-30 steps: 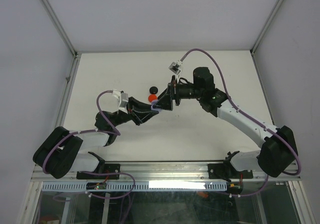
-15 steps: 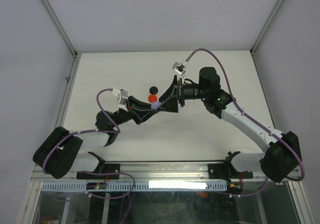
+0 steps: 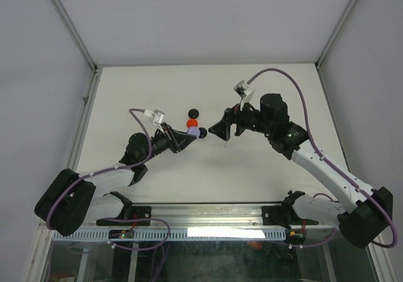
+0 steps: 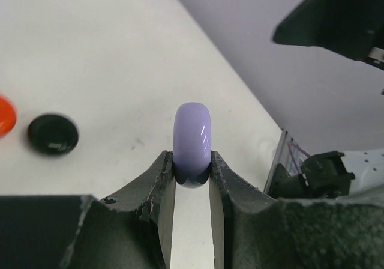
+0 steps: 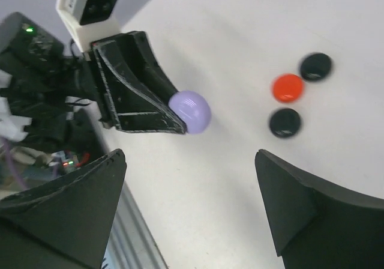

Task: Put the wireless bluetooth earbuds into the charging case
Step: Place the charging case at the center of the board.

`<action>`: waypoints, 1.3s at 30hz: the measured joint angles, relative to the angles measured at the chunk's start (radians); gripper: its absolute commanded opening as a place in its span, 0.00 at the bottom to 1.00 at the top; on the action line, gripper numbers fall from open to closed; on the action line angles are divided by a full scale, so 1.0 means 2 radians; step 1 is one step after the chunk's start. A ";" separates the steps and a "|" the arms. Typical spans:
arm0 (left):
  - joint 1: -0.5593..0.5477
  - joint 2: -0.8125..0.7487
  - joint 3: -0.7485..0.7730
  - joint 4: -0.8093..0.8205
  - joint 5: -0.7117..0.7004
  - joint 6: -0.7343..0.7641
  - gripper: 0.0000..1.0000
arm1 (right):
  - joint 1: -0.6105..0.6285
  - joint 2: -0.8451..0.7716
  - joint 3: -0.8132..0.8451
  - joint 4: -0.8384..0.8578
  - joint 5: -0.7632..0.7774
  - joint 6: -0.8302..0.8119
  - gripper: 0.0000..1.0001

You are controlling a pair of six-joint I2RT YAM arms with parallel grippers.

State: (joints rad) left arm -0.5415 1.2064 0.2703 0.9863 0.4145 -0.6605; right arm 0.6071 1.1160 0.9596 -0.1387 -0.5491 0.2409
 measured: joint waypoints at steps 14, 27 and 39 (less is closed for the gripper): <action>0.007 0.130 0.110 -0.253 -0.100 -0.046 0.11 | -0.002 -0.104 -0.071 -0.060 0.230 -0.034 0.93; 0.030 0.229 0.177 -0.315 -0.102 -0.047 0.48 | -0.002 -0.125 -0.082 -0.073 0.260 -0.045 0.93; 0.030 0.205 0.198 -0.365 -0.113 -0.038 0.87 | -0.002 -0.127 -0.082 -0.090 0.292 -0.044 0.95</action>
State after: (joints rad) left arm -0.4824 1.6157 0.6655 0.2565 0.1875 -0.7372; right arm 0.6033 0.8627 0.7956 -0.3191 0.0349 0.1532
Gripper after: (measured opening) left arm 0.776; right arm 0.940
